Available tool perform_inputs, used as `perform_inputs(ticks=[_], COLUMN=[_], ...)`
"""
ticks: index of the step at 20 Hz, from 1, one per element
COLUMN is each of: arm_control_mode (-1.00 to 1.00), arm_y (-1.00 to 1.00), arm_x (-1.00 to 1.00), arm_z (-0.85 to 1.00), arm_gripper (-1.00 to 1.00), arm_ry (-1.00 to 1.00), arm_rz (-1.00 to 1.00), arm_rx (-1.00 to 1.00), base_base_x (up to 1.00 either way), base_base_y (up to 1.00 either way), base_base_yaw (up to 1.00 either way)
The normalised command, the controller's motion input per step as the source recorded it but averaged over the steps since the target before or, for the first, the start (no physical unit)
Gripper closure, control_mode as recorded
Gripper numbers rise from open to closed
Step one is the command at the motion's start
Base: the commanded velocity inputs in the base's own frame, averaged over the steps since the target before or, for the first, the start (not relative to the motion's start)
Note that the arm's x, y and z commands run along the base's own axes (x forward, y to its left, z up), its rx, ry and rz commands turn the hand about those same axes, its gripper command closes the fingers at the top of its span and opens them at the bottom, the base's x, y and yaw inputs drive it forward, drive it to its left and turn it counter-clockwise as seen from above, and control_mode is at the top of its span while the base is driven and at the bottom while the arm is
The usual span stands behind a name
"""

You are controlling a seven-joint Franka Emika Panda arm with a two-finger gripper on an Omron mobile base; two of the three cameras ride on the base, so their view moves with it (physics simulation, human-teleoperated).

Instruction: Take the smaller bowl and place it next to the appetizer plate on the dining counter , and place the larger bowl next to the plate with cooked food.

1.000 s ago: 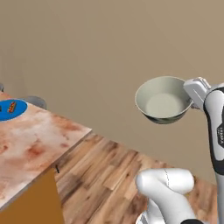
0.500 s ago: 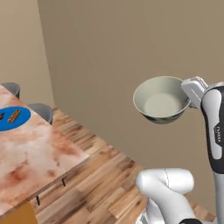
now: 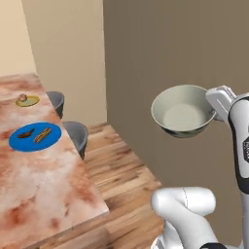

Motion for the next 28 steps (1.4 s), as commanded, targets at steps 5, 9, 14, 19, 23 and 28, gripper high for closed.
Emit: perform_inputs(ticks=[5,9,14,19,23,28], arm_control_mode=[1.0,1.0,1.0,1.0,1.0,1.0], arm_y=[0.0,0.0,0.0,0.0,0.0,0.0], arm_x=[0.0,0.0,0.0,0.0,0.0,0.0], arm_z=[0.0,0.0,0.0,0.0,0.0,0.0], arm_gripper=[1.0,1.0,1.0,1.0,1.0,1.0], arm_ry=[0.0,0.0,0.0,0.0,0.0,0.0], arm_rz=[0.0,0.0,0.0,0.0,0.0,0.0], arm_rx=[0.0,0.0,0.0,0.0,0.0,0.0], base_base_x=[0.92,0.74,0.55,0.06,-0.15,0.0], base_base_y=[-0.18,-0.24,-0.49,-0.73,-0.21,-0.09], base_base_yaw=[0.56,0.53,0.43,0.39,0.66,0.73])
